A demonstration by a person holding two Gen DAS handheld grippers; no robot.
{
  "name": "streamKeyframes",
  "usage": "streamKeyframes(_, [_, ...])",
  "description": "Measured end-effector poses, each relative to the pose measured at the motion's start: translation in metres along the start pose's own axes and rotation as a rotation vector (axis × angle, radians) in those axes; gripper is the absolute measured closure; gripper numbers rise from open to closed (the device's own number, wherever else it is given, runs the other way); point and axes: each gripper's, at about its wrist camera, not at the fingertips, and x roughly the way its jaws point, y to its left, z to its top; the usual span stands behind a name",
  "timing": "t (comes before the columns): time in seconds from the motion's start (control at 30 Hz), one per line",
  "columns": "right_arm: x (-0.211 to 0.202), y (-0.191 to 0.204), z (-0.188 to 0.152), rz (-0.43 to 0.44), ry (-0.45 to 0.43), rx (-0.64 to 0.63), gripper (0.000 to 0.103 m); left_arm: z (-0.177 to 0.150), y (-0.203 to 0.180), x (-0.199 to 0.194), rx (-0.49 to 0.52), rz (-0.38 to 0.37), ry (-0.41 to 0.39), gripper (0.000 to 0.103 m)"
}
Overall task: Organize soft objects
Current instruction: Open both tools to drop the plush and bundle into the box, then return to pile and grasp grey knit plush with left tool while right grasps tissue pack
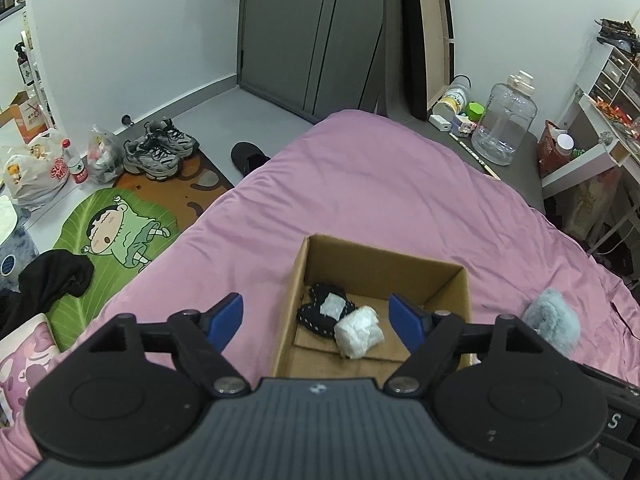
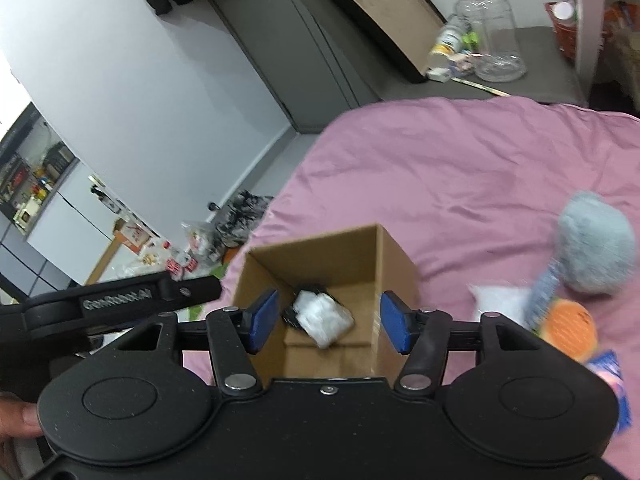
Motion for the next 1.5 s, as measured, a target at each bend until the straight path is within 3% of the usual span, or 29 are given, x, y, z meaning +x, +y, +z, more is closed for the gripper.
streamKeyframes(0.4, [-0.073, -0.037, -0.021, -0.074, 0.004, 0.028, 0.026, -0.024, -0.026, -0.044, 0.026, -0.044, -0.029, 0.021])
streamKeyframes(0.73, [-0.112, -0.076, -0.032, -0.118, -0.042, 0.131, 0.021, -0.043, -0.053, -0.062, 0.057, -0.074, -0.039, 0.02])
streamKeyframes(1.03, [-0.127, -0.127, -0.044, -0.148, -0.073, 0.3, 0.021, -0.053, -0.079, -0.057, 0.084, -0.096, -0.006, 0.018])
streamKeyframes(1.1, [-0.126, -0.135, -0.045, -0.162, -0.071, 0.329, 0.021, -0.054, -0.085, -0.055, 0.088, -0.088, -0.002, 0.012])
streamKeyframes(1.5, [-0.11, -0.176, -0.055, -0.163, -0.029, 0.487, 0.021, -0.061, -0.123, -0.033, 0.112, -0.104, 0.041, 0.006])
